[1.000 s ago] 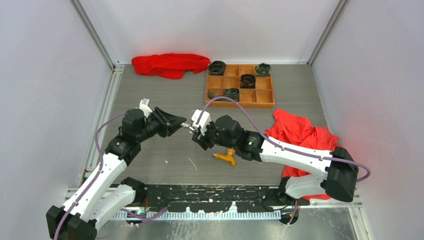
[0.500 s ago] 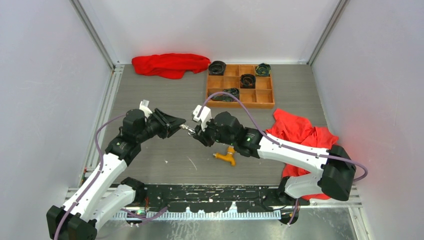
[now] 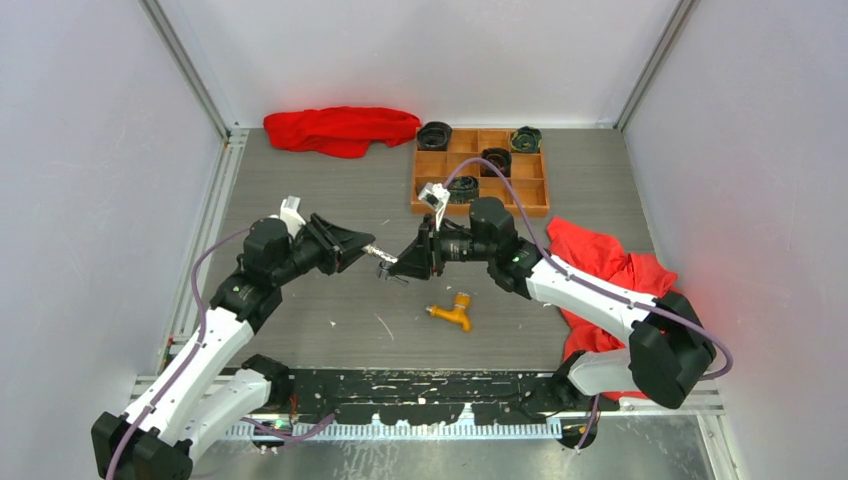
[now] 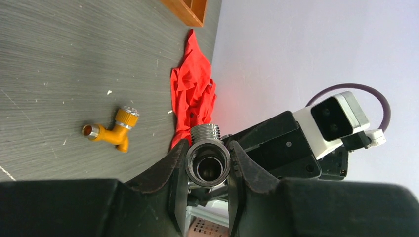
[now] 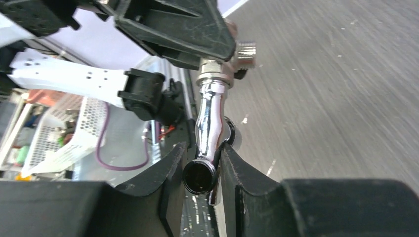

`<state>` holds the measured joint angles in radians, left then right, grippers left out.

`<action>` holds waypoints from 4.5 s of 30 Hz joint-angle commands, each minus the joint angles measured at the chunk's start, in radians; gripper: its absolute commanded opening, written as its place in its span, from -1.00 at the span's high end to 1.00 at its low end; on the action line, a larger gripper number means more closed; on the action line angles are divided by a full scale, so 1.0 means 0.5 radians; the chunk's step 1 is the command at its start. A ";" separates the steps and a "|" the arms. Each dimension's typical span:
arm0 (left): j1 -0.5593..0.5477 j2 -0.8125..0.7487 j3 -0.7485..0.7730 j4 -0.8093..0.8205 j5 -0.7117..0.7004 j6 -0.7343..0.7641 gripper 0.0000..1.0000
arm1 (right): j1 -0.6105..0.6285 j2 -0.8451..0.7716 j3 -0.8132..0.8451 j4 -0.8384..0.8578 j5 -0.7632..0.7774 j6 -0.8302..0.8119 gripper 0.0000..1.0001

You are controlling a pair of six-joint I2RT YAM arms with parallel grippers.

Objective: Install the water faucets

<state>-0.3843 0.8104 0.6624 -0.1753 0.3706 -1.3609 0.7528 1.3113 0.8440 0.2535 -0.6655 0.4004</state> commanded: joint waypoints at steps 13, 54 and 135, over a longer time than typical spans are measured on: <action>0.003 -0.045 0.031 0.143 0.017 0.000 1.00 | -0.132 0.376 -0.156 1.699 -0.665 1.483 0.48; 0.005 -0.015 0.025 0.158 0.017 0.007 1.00 | -0.144 -0.388 0.262 -0.802 0.695 -0.377 -0.58; 0.005 -0.099 0.001 -0.060 -0.193 -0.063 1.00 | 1.045 0.326 0.551 -0.707 2.315 -1.467 -0.11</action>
<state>-0.3794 0.7830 0.6525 -0.3199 0.2520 -1.3754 1.3277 1.5826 1.0733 -0.0902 0.7273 -0.5179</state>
